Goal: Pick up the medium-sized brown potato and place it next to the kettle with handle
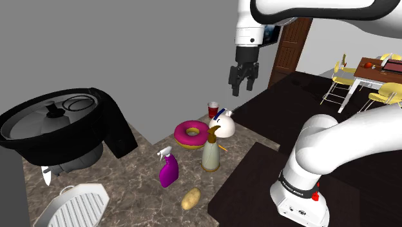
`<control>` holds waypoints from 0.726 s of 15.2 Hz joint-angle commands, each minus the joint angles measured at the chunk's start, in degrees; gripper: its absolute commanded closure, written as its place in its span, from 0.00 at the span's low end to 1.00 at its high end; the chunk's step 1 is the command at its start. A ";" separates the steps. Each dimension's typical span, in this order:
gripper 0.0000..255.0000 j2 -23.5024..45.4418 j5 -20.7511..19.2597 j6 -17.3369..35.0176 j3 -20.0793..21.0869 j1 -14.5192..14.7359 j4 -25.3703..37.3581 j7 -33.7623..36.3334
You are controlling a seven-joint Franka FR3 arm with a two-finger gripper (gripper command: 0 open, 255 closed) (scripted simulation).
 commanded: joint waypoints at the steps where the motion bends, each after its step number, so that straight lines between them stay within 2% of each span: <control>1: 0.00 0.00 0.00 0.00 0.00 0.00 0.00 0.00; 11: 0.00 -6.93 10.34 15.92 12.39 -2.02 -19.92 22.25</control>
